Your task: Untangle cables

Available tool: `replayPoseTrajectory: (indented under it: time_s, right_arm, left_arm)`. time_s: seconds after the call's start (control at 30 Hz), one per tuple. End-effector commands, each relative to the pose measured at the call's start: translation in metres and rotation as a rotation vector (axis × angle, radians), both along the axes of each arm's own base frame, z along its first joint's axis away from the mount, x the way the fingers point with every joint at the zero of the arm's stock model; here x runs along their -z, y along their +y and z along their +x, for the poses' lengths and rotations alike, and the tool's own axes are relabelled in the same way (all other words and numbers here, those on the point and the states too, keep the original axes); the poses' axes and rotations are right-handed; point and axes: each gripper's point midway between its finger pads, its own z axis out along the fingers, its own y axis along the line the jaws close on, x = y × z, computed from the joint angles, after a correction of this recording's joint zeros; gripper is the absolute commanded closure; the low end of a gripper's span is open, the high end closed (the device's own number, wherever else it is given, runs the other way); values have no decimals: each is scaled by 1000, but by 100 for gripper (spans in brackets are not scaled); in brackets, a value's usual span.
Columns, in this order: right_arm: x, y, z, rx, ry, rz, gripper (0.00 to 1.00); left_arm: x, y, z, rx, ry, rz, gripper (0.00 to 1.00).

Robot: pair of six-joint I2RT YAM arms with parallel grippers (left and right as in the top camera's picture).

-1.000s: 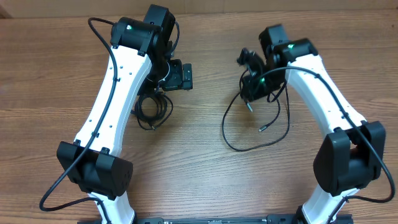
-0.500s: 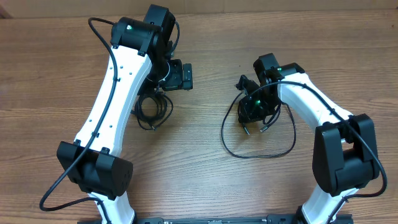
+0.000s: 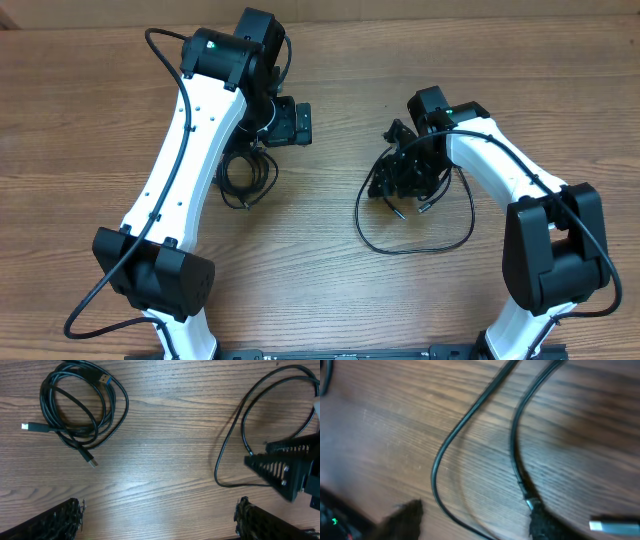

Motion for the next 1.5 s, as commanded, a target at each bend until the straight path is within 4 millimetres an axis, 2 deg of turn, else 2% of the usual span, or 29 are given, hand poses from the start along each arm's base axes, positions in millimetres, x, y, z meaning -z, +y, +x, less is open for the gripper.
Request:
replayPoseTrajectory:
  time_s: [0.0,0.13,0.23,0.33,0.4,0.5,0.7,0.8,0.83,0.9,1.0,1.2,1.33,1.43,1.47]
  right_arm:
    - [-4,15,-6,0,30,67,13]
    - [-9,32,-17,-37,52,108,5]
    - [-3,42,-29,-102,45,42,0]
    - [11,35,-33,-154,-10,-143,0]
    - [17,25,-30,-104,-43,-283,0]
    - [19,22,-26,-55,-66,-348,1]
    - [20,36,-35,-63,-20,-276,17]
    - [23,41,-39,-73,-8,-270,33]
    - [25,42,-39,-77,-10,-273,44]
    - [27,39,-37,-61,-23,-308,73]
    - [29,28,-31,4,-44,-380,96]
    - [23,25,-18,41,-62,-369,96]
    - [-3,16,7,104,-101,-344,96]
    - [-21,1,25,157,-130,-347,96]
    - [-24,-4,29,173,-132,-350,90]
  left_arm:
    - [6,-1,0,11,12,12,0]
    - [6,-1,0,11,12,12,0]
    - [6,-1,0,11,11,12,0]
    - [6,0,0,11,11,12,0]
    - [6,0,0,11,12,12,0]
    - [6,0,0,11,12,13,0]
    - [6,0,-1,12,14,13,0]
    - [6,-1,0,11,11,12,0]
    - [6,-1,0,11,10,12,0]
    - [6,0,0,12,11,12,0]
    - [6,0,-1,12,15,15,0]
    - [6,0,-1,12,14,14,0]
    - [6,0,0,12,11,13,0]
    - [6,0,0,12,12,13,0]
    - [6,0,0,12,12,13,0]
